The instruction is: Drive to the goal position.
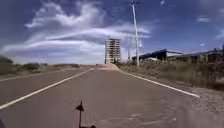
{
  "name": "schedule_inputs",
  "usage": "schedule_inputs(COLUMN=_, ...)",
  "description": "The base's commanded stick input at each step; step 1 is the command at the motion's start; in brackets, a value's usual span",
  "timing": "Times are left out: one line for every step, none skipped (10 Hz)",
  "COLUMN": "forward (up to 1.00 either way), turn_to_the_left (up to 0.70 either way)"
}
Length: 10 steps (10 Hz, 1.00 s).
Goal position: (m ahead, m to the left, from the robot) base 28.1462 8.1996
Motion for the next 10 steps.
schedule_inputs(forward=0.00, turn_to_the_left=0.00)
schedule_inputs(forward=0.00, turn_to_the_left=0.00)
schedule_inputs(forward=0.00, turn_to_the_left=0.00)
schedule_inputs(forward=0.00, turn_to_the_left=0.00)
schedule_inputs(forward=0.00, turn_to_the_left=0.00)
schedule_inputs(forward=0.00, turn_to_the_left=0.00)
schedule_inputs(forward=0.00, turn_to_the_left=0.00)
schedule_inputs(forward=0.17, turn_to_the_left=0.00)
schedule_inputs(forward=0.67, turn_to_the_left=0.00)
schedule_inputs(forward=1.00, turn_to_the_left=0.00)
